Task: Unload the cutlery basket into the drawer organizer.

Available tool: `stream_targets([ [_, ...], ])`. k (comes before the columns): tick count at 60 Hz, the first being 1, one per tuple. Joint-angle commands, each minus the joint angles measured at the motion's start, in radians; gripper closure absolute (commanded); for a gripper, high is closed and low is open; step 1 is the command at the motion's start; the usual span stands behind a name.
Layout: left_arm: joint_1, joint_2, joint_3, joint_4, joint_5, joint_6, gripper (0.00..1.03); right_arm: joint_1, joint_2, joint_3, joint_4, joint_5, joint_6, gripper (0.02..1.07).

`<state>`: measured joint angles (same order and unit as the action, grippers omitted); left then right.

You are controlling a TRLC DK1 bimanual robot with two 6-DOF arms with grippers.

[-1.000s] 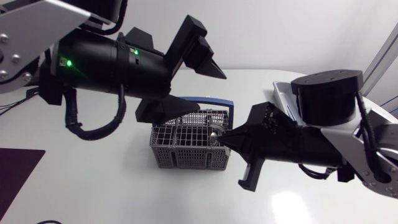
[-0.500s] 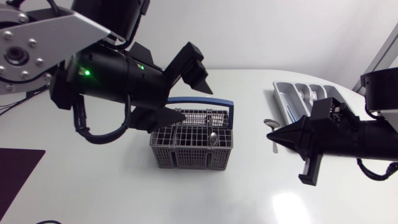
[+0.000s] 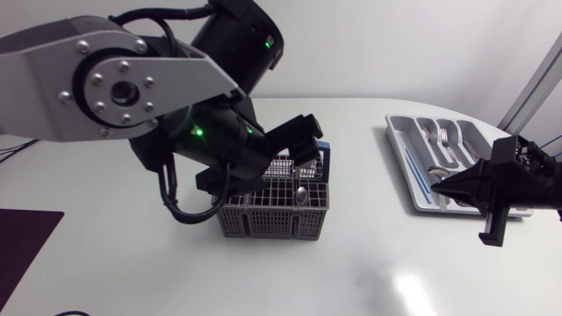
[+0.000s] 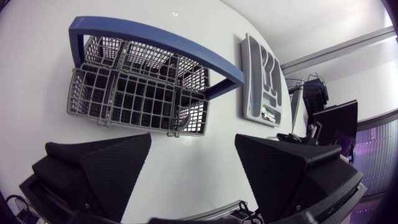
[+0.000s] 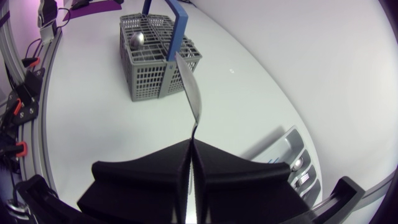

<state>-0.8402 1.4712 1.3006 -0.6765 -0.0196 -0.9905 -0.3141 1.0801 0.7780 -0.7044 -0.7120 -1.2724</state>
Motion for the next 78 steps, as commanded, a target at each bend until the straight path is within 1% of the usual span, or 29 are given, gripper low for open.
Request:
stream_targets([
  [1,-0.019,0.037,0.042,-0.020,-0.020,0.035,0.09,-0.065,0.081,0.052,-0.033,-0.010,-0.148,1.02],
  [10,-0.037,0.064,0.057,-0.032,-0.051,0.062,0.09,-0.180,0.231,0.136,-0.066,-0.007,-0.308,1.02],
  [18,-0.040,0.092,0.075,-0.044,-0.066,0.082,0.09,-0.249,0.350,0.228,-0.110,0.020,-0.412,1.02],
  [22,-0.042,0.101,0.083,-0.049,-0.083,0.098,0.09,-0.273,0.403,0.276,-0.116,0.046,-0.453,1.02],
  [29,-0.045,0.112,0.091,-0.049,-0.105,0.119,0.09,-0.295,0.500,0.351,-0.122,0.121,-0.521,1.01],
  [38,-0.045,0.117,0.091,-0.049,-0.112,0.128,0.09,-0.316,0.607,0.429,-0.124,0.201,-0.575,1.01],
  [47,-0.045,0.118,0.089,-0.051,-0.123,0.147,0.09,-0.336,0.676,0.446,-0.050,0.279,-0.605,1.01],
  [53,-0.051,0.124,0.092,-0.052,-0.131,0.151,0.09,-0.345,0.719,0.474,-0.040,0.312,-0.617,1.01],
  [60,-0.054,0.136,0.098,-0.052,-0.138,0.156,0.09,-0.355,0.768,0.474,0.040,0.356,-0.627,1.01],
  [66,-0.056,0.141,0.100,-0.052,-0.140,0.158,0.09,-0.358,0.793,0.480,0.075,0.381,-0.631,1.01],
  [68,-0.057,0.143,0.100,-0.052,-0.140,0.159,0.09,-0.358,0.808,0.480,0.108,0.401,-0.633,1.01],
  [78,-0.059,0.146,0.104,-0.054,-0.144,0.164,0.09,-0.353,0.853,0.500,0.157,0.439,-0.644,1.01],
])
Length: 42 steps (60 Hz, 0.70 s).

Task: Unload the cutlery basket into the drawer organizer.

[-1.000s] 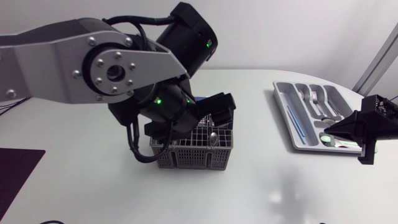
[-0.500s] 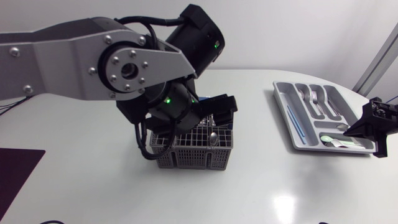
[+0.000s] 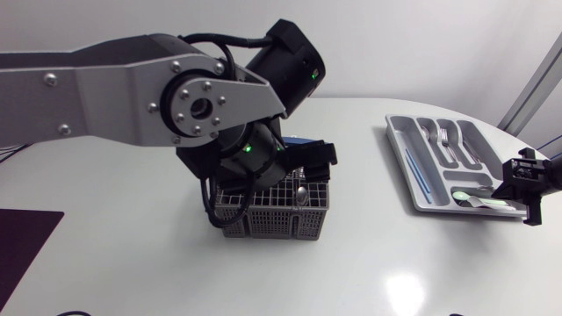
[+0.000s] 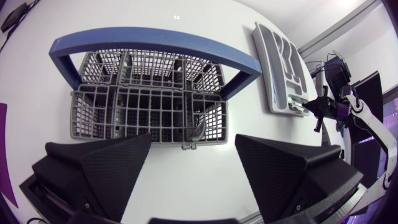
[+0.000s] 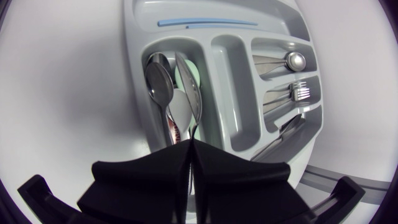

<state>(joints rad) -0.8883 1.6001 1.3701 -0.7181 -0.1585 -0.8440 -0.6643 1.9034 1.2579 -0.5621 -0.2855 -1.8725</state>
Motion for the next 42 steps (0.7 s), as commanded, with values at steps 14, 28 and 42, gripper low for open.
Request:
stream_targets([
  [14,-0.014,0.018,0.026,-0.012,-0.006,0.022,0.08,0.009,0.028,-0.006,0.042,0.046,-0.045,0.89],
  [28,-0.018,0.027,0.030,-0.014,-0.010,0.029,0.08,0.002,0.008,-0.037,0.074,0.045,-0.042,0.72],
  [42,-0.026,0.040,0.029,-0.014,-0.012,0.043,0.09,0.002,-0.116,-0.112,0.057,-0.014,-0.020,0.61],
])
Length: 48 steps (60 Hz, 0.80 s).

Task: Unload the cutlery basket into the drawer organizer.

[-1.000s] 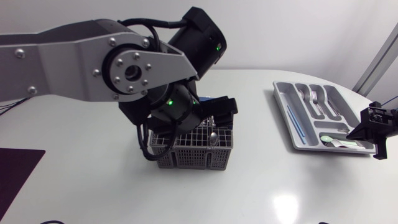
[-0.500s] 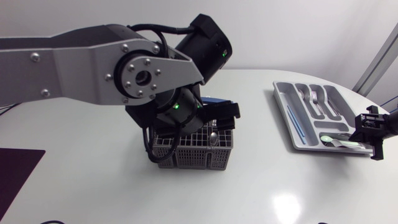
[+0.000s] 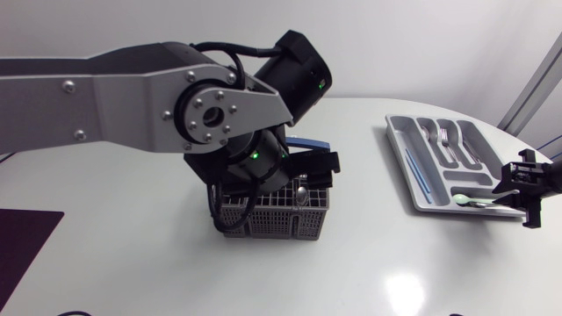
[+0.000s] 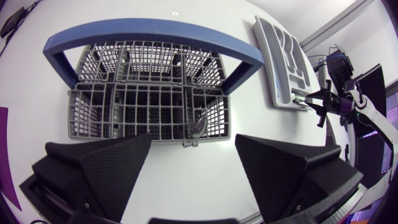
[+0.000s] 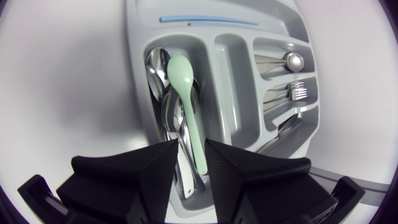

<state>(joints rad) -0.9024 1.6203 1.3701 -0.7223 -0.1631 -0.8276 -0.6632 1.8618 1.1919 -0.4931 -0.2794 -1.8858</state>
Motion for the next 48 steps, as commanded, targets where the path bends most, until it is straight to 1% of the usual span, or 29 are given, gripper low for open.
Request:
stream_targets([
  [1,-0.012,0.020,0.029,-0.008,-0.007,0.028,0.08,0.002,-0.089,-0.055,-0.013,-0.026,-0.004,0.61],
  [7,-0.013,0.023,0.029,-0.006,-0.007,0.038,0.08,0.010,-0.154,-0.094,-0.047,-0.069,0.028,0.58],
  [17,-0.012,0.038,0.037,-0.002,-0.007,0.050,0.08,0.054,-0.263,-0.144,-0.163,-0.121,0.088,0.56],
  [25,-0.006,0.047,0.043,0.001,-0.007,0.084,0.09,0.106,-0.378,-0.229,-0.205,-0.161,0.123,0.55],
  [32,-0.006,0.050,0.041,0.009,-0.007,0.114,0.09,0.169,-0.464,-0.290,-0.236,-0.185,0.191,0.55],
  [38,-0.006,0.053,0.030,0.020,-0.007,0.137,0.09,0.212,-0.497,-0.314,-0.279,-0.196,0.243,0.55],
  [48,0.000,0.052,0.017,0.032,-0.003,0.171,0.09,0.261,-0.523,-0.316,-0.378,-0.245,0.301,0.55],
])
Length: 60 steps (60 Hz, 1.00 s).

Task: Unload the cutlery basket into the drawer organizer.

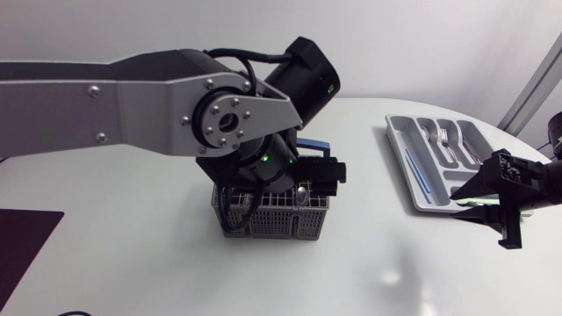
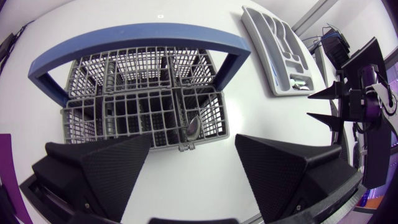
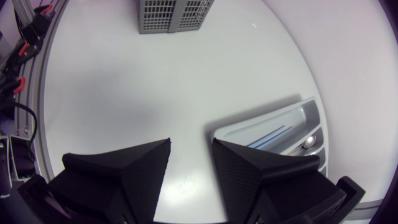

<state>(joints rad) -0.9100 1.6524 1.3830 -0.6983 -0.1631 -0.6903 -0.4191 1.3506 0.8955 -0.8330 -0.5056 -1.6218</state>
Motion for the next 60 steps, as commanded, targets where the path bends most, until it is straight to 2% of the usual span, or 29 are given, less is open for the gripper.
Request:
stream_targets([
  [1,0.008,0.020,0.002,0.008,-0.003,0.037,0.08,0.020,-0.013,-0.018,-0.046,-0.025,0.043,0.55],
  [17,0.014,0.018,-0.025,0.028,0.014,0.077,0.08,0.075,-0.024,-0.020,-0.164,-0.143,0.114,0.55],
  [32,0.013,0.014,-0.047,0.052,0.046,0.109,0.08,0.086,-0.024,-0.020,-0.268,-0.249,0.108,0.55],
  [60,0.043,0.020,-0.070,0.077,0.097,0.164,0.09,0.167,-0.080,-0.073,-0.304,-0.346,0.148,0.55],
])
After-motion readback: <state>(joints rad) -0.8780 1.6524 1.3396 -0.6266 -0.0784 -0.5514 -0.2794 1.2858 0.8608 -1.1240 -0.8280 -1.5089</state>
